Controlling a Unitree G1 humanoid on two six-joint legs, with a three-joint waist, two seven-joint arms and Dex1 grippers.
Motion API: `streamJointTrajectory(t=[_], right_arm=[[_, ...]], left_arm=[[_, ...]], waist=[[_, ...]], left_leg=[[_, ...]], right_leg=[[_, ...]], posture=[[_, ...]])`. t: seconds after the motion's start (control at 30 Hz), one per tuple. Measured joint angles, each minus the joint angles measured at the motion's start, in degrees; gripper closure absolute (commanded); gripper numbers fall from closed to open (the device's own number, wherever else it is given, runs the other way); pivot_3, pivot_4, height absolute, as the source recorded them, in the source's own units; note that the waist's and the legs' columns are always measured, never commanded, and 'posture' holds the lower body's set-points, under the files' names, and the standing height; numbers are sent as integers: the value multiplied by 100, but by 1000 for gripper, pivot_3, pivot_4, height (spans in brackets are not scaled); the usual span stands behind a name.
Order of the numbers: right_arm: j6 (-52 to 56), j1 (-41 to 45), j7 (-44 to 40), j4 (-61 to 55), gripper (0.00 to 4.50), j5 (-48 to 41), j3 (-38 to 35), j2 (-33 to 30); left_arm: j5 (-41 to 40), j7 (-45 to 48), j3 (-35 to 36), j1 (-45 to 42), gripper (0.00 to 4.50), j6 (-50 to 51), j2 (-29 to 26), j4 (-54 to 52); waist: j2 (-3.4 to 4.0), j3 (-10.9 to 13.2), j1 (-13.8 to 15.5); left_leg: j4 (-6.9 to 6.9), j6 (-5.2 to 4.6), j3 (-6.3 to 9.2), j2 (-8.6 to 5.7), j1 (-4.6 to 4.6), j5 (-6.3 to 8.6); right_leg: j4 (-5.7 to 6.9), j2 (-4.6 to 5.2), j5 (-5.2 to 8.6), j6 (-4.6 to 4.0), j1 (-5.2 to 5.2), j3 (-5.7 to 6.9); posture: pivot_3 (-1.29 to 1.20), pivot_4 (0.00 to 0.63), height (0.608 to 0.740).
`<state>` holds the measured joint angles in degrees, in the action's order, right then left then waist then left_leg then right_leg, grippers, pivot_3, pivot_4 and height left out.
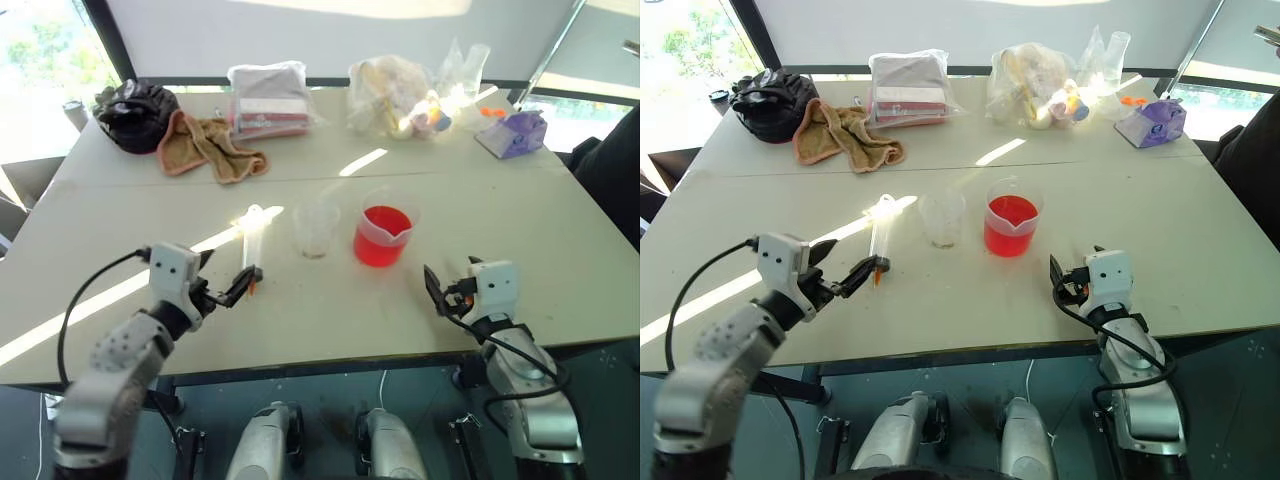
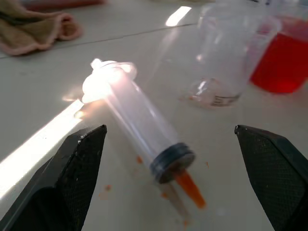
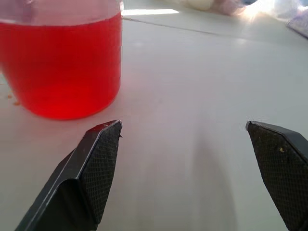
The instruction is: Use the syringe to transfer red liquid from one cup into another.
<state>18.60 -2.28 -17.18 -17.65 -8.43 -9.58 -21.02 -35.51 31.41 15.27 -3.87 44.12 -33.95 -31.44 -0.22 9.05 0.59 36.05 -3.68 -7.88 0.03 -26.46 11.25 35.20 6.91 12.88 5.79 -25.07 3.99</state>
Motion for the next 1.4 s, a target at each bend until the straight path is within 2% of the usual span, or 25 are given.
streamJointTrajectory(t=[0.07, 0.17, 0.27, 0.43, 0.53, 0.6, 0.7, 0.8, 1.0, 1.17, 1.4], right_arm=[[142, 233, -429, 261, 210, -276, -150, -356], [455, 608, -1075, 671, 210, -721, -316, -844], [936, 941, -1902, 760, 210, -1293, -409, -1462], [2085, 1842, -3461, 506, 210, -2294, -390, -3061], [2590, 2762, -4086, 511, 210, -2340, 32, -4118], [2866, 3378, -4378, 593, 210, -2333, 301, -4462], [3345, 4286, -4812, 654, 210, -2468, 814, -4533], [3550, 4836, -5073, 650, 210, -2615, 1104, -4405], [3357, 5214, -5410, 670, 210, -2458, 1591, -4218], [3198, 5402, -5434, 746, 210, -2252, 1753, -3983], [3214, 5288, -5380, 635, 210, -2217, 1764, -3876]], left_arm=[[-578, 515, 269, -539, 30, 453, -612, 296], [-951, 771, 327, -1267, 30, 1090, -1047, 1104], [-1049, 579, 138, -2183, 30, 1700, -1026, 1923], [-766, 464, -681, -3476, 30, 2255, -1030, 2854], [-445, 393, -1229, -3997, 30, 2562, -932, 3428], [-224, 215, -1450, -4295, 30, 2832, -799, 3823], [78, -164, -1604, -4860, 30, 3382, -517, 4372], [437, -568, -1702, -5274, 30, 3737, -325, 4609], [921, -957, -2212, -5887, 30, 4465, -127, 4698], [968, -898, -3013, -6812, 30, 4790, -118, 5498], [975, -898, -3254, -7574, 30, 4790, 290, 6973]], waist=[[3, -2, -10], [5, -2, -6], [3, 1, 16], [2, 1, 1], [1, 2, -2], [-3, 4, -3], [-15, 11, 0], [-18, 13, 6], [-19, 14, 11], [-22, 15, 17], [-22, 16, 7]], left_leg=[[0, -10, -1, 0, 10, 6], [-2, -9, -1, -1, 15, 6], [10, 0, 3, -1, 10, -1], [21, -15, 3, -4, 10, 6], [22, -18, 5, -3, 8, 9], [21, -21, 5, -3, 2, 12], [23, -20, 6, -5, -12, 11], [21, -18, 7, -16, -34, 10], [44, -24, 8, -30, -93, 13], [55, -25, 12, -30, -95, 15], [67, -28, 12, -30, -96, 16]], right_leg=[[-8, -1, -1, -1, 6, -1], [-8, -1, -1, 0, 13, -2], [-3, -1, -1, 1, 36, -1], [-8, 8, -1, 2, 44, -1], [-6, 25, -1, 1, 36, -1], [-8, 31, -1, 0, 29, -1], [-6, 38, -2, -1, 15, -7], [-6, 51, -2, 0, -4, -8], [2, 64, -8, 9, -48, 3], [7, 65, -9, 11, -44, 21], [18, 66, -16, 25, -45, 24]], posture=[[0, 150, 740], [0, 150, 740], [0, 150, 740], [0, 150, 740], [0, 150, 740], [0, 150, 740], [0, 150, 740], [0, 150, 740], [0, 150, 740], [0, 150, 740], [0, 150, 740]])
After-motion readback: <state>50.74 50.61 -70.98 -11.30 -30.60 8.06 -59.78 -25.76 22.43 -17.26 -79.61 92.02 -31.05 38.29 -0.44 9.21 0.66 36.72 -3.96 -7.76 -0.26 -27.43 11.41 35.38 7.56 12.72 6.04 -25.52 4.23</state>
